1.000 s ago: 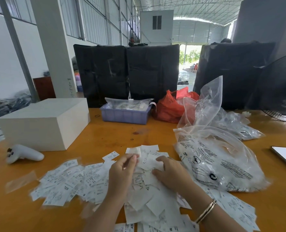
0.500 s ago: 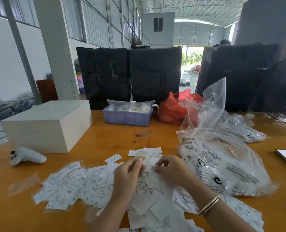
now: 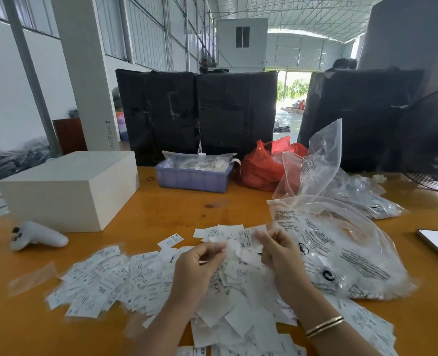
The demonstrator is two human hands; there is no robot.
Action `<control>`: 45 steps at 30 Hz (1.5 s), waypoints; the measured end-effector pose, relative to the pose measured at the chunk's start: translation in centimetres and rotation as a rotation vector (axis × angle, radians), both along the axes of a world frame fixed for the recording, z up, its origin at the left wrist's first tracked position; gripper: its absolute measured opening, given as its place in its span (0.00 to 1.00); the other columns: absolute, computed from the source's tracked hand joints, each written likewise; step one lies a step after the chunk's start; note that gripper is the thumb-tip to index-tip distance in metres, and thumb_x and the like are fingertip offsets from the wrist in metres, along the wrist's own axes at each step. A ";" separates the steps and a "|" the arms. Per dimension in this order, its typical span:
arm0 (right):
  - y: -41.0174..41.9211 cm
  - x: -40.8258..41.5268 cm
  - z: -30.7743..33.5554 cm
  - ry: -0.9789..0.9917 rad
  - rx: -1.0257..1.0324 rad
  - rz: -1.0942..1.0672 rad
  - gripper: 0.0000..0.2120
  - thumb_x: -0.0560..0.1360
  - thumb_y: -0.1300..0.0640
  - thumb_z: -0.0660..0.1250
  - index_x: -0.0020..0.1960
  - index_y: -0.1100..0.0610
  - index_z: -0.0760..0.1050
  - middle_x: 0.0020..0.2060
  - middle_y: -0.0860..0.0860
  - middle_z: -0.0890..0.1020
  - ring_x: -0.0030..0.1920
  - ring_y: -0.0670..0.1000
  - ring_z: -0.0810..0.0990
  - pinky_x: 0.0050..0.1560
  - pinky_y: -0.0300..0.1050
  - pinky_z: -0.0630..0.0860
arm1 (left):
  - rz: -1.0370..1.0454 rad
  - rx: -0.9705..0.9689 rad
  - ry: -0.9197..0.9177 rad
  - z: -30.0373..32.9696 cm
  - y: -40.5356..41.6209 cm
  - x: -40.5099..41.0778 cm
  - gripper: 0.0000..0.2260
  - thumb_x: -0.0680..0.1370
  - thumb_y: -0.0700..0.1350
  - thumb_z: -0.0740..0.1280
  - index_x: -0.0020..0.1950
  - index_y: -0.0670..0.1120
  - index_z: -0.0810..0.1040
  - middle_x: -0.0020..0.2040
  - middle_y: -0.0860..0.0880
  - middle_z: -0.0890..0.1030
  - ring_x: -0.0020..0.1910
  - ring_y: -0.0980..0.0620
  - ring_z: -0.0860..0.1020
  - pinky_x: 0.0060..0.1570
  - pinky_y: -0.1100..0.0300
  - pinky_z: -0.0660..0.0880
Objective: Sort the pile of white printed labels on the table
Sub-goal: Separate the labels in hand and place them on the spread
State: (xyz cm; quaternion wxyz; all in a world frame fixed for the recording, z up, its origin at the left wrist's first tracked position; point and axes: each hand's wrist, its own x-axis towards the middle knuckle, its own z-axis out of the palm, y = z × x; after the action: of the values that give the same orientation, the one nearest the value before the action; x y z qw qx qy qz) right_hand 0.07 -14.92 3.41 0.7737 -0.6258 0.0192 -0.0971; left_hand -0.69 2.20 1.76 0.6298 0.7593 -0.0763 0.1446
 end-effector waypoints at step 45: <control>0.9 -0.7 -0.3 -0.015 -0.047 0.127 0.13 0.71 0.48 0.69 0.35 0.56 0.74 0.23 0.48 0.64 0.24 0.46 0.59 0.24 0.34 0.59 | -0.070 0.017 0.053 0.5 -0.2 -0.2 0.05 0.76 0.47 0.69 0.43 0.58 0.82 0.41 0.65 0.82 0.44 0.66 0.79 0.39 0.73 0.74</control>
State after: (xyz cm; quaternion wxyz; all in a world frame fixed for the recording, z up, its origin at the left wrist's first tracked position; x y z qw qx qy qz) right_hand -0.68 -13.99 3.13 0.7634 -0.6431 -0.0284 -0.0529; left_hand -0.86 1.97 2.23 0.6299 0.7651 -0.0871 0.1016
